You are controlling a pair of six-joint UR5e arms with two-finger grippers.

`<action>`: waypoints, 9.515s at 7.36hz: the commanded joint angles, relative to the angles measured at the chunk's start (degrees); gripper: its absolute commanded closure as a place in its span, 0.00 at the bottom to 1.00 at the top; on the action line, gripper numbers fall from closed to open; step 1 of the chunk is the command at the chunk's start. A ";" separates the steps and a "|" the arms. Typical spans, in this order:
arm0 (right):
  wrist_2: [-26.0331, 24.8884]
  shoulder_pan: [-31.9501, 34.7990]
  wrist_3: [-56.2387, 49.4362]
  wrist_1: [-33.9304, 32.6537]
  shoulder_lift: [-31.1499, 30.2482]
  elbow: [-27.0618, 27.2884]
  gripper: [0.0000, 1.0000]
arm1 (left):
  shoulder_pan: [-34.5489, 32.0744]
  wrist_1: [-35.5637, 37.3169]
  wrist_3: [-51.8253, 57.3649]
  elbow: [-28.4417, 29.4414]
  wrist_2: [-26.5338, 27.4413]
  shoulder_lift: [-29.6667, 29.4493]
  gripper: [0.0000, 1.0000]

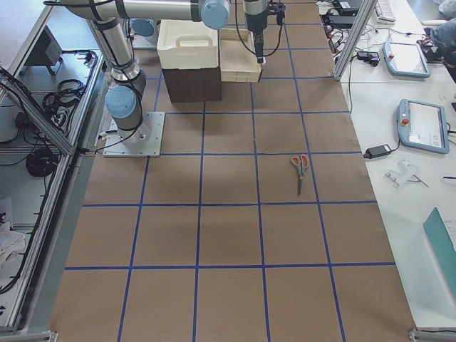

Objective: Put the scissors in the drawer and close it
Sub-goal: 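Move the right gripper toward the grey-orange scissors on the table, then lower the right gripper over the scissors handles, then close the right gripper on the scissors and lift them, then carry the scissors with the right gripper over the open drawer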

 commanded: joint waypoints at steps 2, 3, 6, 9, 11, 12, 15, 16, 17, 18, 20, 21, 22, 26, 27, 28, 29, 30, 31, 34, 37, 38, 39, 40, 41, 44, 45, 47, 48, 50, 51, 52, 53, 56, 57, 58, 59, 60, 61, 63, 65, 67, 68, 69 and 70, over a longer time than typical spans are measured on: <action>-0.30 -0.38 -3.20 -0.35 0.28 -0.38 0.00 | -0.05 0.02 0.00 -0.18 -0.21 -0.16 0.00; -0.38 -0.64 -3.02 -0.35 1.50 -0.37 0.00 | -0.05 0.11 0.09 -0.26 -0.21 -0.16 0.00; -0.12 -10.98 -13.77 -0.51 8.60 -0.46 0.00 | -0.05 0.46 0.09 -0.44 -0.12 -0.34 0.00; 0.14 -19.34 -29.48 -5.75 17.82 -0.64 0.00 | -0.14 0.55 0.09 -0.53 -0.12 -0.42 0.00; 5.57 -26.28 -42.92 -11.91 23.02 -0.64 0.00 | -0.14 0.55 0.09 -0.62 -0.04 -0.34 0.00; 5.59 -27.26 -46.06 -15.25 24.61 -0.73 0.00 | -0.14 0.55 0.09 -0.62 -0.12 -0.34 0.00; 5.59 -27.27 -68.58 -20.20 31.81 -4.57 0.00 | -0.31 0.55 0.09 -0.70 -0.04 -0.34 0.00; 5.24 -27.27 -75.81 -22.12 33.23 -5.12 0.00 | -0.31 0.55 0.09 -0.79 -0.04 -0.34 0.00; 5.24 -27.36 -82.58 -25.36 34.20 -4.95 0.00 | -0.31 0.55 0.09 -0.79 -0.04 -0.34 0.00; 5.59 -27.28 -90.13 -25.39 34.82 -4.86 0.00 | -0.31 0.55 0.09 -0.79 -0.04 -0.34 0.00; 5.94 -27.36 -100.99 -29.23 37.54 -4.86 0.00 | -0.31 0.55 0.09 -0.79 -0.04 -0.34 0.00; 6.29 -27.36 -103.72 -31.00 38.16 -4.77 0.01 | -0.31 0.55 0.09 -0.79 -0.04 -0.34 0.00; 7.43 -27.36 -105.31 -31.02 39.12 -5.20 0.02 | -0.40 0.55 0.09 -0.79 -0.04 -0.34 0.00; 7.09 -27.36 -106.12 -26.83 43.08 -10.73 0.17 | -0.49 0.55 0.09 -0.79 -0.04 -0.43 0.00; 6.56 -27.36 -105.68 -25.32 43.35 -11.62 0.23 | -0.49 0.55 0.09 -0.79 -0.04 -0.43 0.00; 6.47 -27.36 -105.59 -24.52 43.17 -12.15 0.25 | -0.49 0.55 0.00 -0.79 -0.04 -0.43 0.00; 6.56 -27.28 -105.59 -23.99 42.91 -12.33 0.25 | -0.49 0.55 0.00 -0.79 -0.04 -0.43 0.00; 6.56 -27.27 -105.59 -23.47 42.73 -12.33 0.31 | -0.58 0.55 0.09 -0.79 -0.12 -0.43 0.00; 6.65 -27.19 -105.59 -22.77 42.56 -12.76 0.33 | -0.58 0.55 0.09 -0.79 -0.04 -0.51 0.00; 6.47 -27.10 -105.77 -21.63 42.56 -13.55 0.39 | -0.58 0.55 0.00 -0.79 -0.04 -0.51 0.00; 6.38 -27.10 -105.85 -20.74 43.61 -14.35 0.40 | -0.66 0.64 0.00 -0.79 -0.04 -0.78 0.00; 6.38 -27.10 -105.86 -20.30 43.70 -14.35 0.41 | -0.66 0.55 0.00 -0.79 -0.04 -0.78 0.00; 6.47 -27.10 -105.68 -19.69 43.96 -14.44 0.43 | -0.66 0.64 0.00 -0.79 -0.04 -0.78 0.00; 6.38 -27.10 -105.68 -19.68 44.05 -14.52 0.45 | -0.66 0.64 0.00 -0.79 -0.04 -0.78 0.00; 6.38 -27.01 -105.59 -19.68 43.96 -14.53 0.49 | -0.66 0.55 0.00 -0.79 -0.04 -0.78 0.00; 4.19 -26.84 -105.59 -18.38 43.18 -14.53 0.61 | -0.66 0.64 0.00 -0.79 -0.04 -0.78 0.00; 3.92 -26.75 -105.50 -15.32 40.56 -14.53 0.62 | -0.66 0.55 0.00 -0.79 -0.04 -0.78 0.00; 3.40 -26.66 -104.98 -12.83 39.04 -14.44 0.70 | -0.66 0.64 0.00 -0.79 -0.04 -0.78 0.00; 3.31 -26.57 -105.06 -13.00 39.13 -14.44 0.69 | -0.66 0.64 0.00 -0.79 -0.04 -0.86 0.00; 4.27 -26.48 -108.12 -17.62 41.92 -14.44 0.39 | -0.66 0.64 0.00 -0.79 -0.04 -0.78 0.00; 4.36 -26.14 -107.88 -18.01 42.03 -14.52 0.35 | -0.66 0.64 0.00 -0.79 -0.04 -0.78 0.00; 4.36 -25.17 -108.49 -18.01 42.29 -14.53 0.28 | -0.66 0.64 0.00 -0.79 -0.04 -0.78 0.00; 5.06 -25.16 -108.67 -17.93 42.47 -14.61 0.28 | -0.66 0.64 0.00 -0.79 -0.04 -0.78 0.00; 4.98 -25.16 -110.25 -18.10 43.35 -14.70 0.33 | -0.66 0.64 0.00 -0.79 -0.04 -0.78 0.00; 4.98 -25.16 -110.25 -18.10 43.61 -14.70 0.33 | -0.66 0.64 0.00 -0.79 -0.04 -0.86 0.00; 4.89 -25.16 -110.25 -18.10 43.79 -14.70 0.34 | -0.66 0.64 0.00 -0.79 -0.04 -0.86 0.00; 4.80 -25.16 -110.08 -18.10 43.70 -14.79 0.39 | -0.66 0.64 0.00 -0.79 -0.04 -0.86 0.00; 4.63 -25.25 -109.90 -18.10 43.70 -14.88 0.45 | -0.66 0.64 0.00 -0.79 0.05 -0.86 0.00; 4.28 -25.25 -109.55 -18.10 43.61 -14.88 0.53 | -0.66 0.64 0.00 -0.79 -0.04 -0.95 0.00; 3.92 -25.25 -109.55 -18.10 43.44 -14.88 0.68 | -0.75 0.64 0.00 -0.79 -0.04 -0.95 0.00; 3.75 -25.25 -109.55 -18.10 43.26 -14.88 0.81 | -0.75 0.73 -0.09 -0.79 0.05 -1.04 0.00; 3.31 -25.17 -109.55 -16.79 40.91 -14.79 0.84 | -0.75 0.73 -0.09 -0.79 0.05 -1.04 0.00; 4.00 -24.21 -109.11 -13.39 37.23 -14.79 0.84 | -0.75 0.73 -0.09 -0.79 -0.04 -1.04 0.00; 4.01 -21.94 -108.32 -8.39 33.89 -14.79 0.84 | -0.75 0.73 0.00 -0.79 -0.04 -0.95 0.00; 4.10 -18.78 -107.36 -1.91 30.38 -14.70 0.84 | -0.75 0.73 0.00 -0.79 0.05 -0.87 0.00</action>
